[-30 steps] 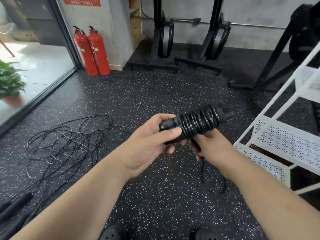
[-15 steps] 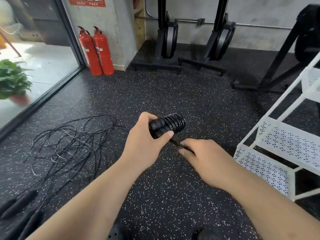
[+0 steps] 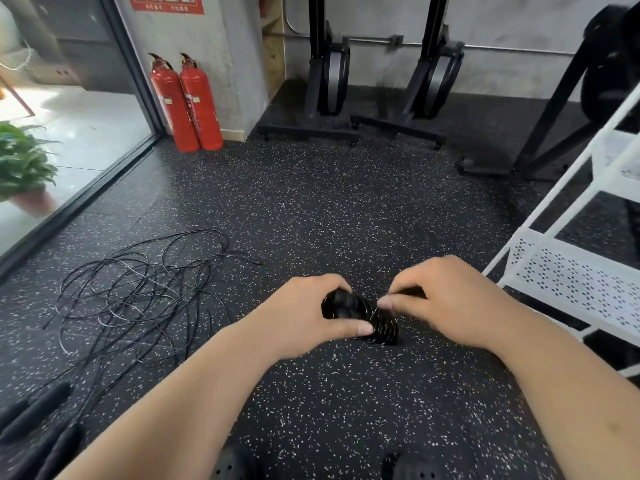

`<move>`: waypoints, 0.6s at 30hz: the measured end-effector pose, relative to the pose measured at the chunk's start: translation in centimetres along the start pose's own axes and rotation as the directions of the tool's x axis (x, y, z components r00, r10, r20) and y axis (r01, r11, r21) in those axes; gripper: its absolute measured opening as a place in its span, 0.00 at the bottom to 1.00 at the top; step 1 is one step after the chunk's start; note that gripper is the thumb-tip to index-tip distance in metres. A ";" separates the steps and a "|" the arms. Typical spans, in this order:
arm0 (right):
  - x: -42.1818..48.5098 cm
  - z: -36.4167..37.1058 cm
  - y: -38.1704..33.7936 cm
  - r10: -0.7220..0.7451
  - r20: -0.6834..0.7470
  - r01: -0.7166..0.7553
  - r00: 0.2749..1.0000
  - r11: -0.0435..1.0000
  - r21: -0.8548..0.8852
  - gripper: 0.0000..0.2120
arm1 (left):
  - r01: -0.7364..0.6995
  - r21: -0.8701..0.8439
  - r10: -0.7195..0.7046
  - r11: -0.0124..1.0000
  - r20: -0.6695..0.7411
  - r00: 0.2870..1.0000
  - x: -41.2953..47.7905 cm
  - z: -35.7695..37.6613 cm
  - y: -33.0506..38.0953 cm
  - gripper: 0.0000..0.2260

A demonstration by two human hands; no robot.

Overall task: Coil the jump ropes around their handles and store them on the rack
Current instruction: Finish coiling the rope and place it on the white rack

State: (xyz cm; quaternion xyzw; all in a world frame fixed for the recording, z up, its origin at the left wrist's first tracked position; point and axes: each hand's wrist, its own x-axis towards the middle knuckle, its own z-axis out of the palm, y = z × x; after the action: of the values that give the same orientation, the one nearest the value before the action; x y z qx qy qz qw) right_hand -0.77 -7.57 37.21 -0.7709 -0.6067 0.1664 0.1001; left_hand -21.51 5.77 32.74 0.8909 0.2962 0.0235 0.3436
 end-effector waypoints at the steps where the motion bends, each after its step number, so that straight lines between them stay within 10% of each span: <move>1: 0.0 0.0 0.2 -0.002 0.012 0.001 1.000 0.999 0.038 0.13 | -0.010 -0.011 0.011 1.000 0.013 1.000 0.0 0.0 0.1 0.22; 18: 0.5 0.2 1.2 -0.121 0.055 0.065 0.991 0.802 0.594 0.11 | -0.139 -0.333 0.214 0.932 0.200 0.956 -0.9 -2.3 1.6 0.24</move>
State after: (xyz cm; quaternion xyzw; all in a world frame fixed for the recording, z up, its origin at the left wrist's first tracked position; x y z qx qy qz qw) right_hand 0.39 -7.43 36.55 -0.6625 -0.5657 0.3761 0.3156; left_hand -22.03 5.70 35.67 0.8440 0.1645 -0.0029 0.5104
